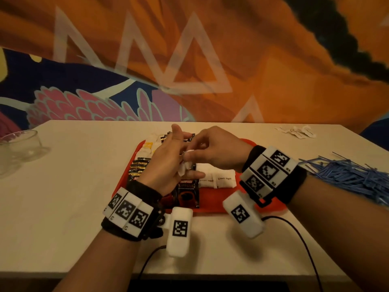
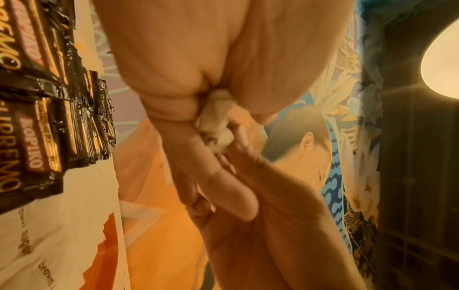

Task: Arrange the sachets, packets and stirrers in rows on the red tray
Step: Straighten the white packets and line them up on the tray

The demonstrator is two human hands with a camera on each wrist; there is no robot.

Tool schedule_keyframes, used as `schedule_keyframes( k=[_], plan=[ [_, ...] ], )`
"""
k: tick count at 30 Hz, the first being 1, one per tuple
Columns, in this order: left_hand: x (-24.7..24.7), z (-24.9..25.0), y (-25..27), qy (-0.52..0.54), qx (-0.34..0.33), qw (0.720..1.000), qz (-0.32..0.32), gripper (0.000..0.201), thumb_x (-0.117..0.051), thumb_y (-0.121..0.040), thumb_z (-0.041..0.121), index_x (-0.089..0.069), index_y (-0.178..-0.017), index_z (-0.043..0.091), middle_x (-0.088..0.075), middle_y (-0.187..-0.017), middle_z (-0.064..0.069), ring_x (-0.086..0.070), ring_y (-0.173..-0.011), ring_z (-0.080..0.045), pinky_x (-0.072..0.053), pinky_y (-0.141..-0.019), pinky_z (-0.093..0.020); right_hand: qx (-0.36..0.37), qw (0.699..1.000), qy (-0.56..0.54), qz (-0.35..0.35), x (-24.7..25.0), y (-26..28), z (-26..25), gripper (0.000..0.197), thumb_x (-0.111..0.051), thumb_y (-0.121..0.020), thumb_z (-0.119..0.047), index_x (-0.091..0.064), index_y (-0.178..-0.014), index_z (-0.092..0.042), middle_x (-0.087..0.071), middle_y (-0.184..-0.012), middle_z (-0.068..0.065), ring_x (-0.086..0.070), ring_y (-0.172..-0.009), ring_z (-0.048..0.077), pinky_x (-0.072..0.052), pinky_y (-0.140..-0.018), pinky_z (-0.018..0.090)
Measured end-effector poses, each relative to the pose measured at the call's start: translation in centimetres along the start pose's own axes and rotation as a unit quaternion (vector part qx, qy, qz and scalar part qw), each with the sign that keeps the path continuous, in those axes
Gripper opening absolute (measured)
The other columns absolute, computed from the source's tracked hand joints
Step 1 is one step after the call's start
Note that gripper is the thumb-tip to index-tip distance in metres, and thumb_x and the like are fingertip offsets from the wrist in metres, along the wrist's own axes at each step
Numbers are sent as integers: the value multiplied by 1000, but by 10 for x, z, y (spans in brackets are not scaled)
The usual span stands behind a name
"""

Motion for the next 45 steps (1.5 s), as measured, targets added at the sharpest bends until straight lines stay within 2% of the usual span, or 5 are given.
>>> schedule_keyframes(
  k=[5,12,19,31,45],
  plan=[
    [24,2,1,-42,-72,996,21,23,-61,-95,24,-68,-105,4,-72,-107,-14,-68,-106,-30,-58,-85,-37,-18,993,-103,47,13,-1,8,14,-69,-91,-24,-67,-81,-15,-72,-83,10,-67,-83,26,-53,-67,33],
    [33,10,4,3,-136,987,87,9,-62,-91,2,-68,-90,8,-76,-84,-2,-72,-82,-16,-58,-70,-26,-42,988,-142,53,17,0,16,11,-72,-89,-13,-63,-91,-8,-69,-63,-1,-66,-63,13,-50,-53,22],
    [30,13,3,-34,-167,976,133,10,-61,-94,2,-63,-99,11,-72,-67,1,-71,-66,-13,-54,-57,-24,-91,989,-110,44,18,4,27,13,-76,-82,-8,-66,-84,-16,-75,-80,9,-67,-73,14,-49,-58,28],
    [27,17,-1,-194,-218,947,135,20,-68,-91,7,-70,-105,21,-76,-85,0,-73,-79,-13,-59,-79,-35,-80,959,-263,73,15,2,29,24,-60,-97,-23,-64,-76,-14,-66,-81,10,-59,-79,25,-41,-55,27],
    [19,19,-1,-158,-205,960,109,11,-71,-89,17,-79,-84,23,-76,-87,-8,-70,-89,-36,-56,-86,-58,14,988,-111,106,18,6,24,10,-78,-83,-22,-70,-79,-18,-70,-76,6,-67,-74,28,-57,-68,43]
  ],
)
Point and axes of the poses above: each hand's wrist, its own y-axis away from the middle knuckle, its own x-axis out of the back of the hand, z = x × y, the point moved 6 cm from there along -y, towards the middle knuckle
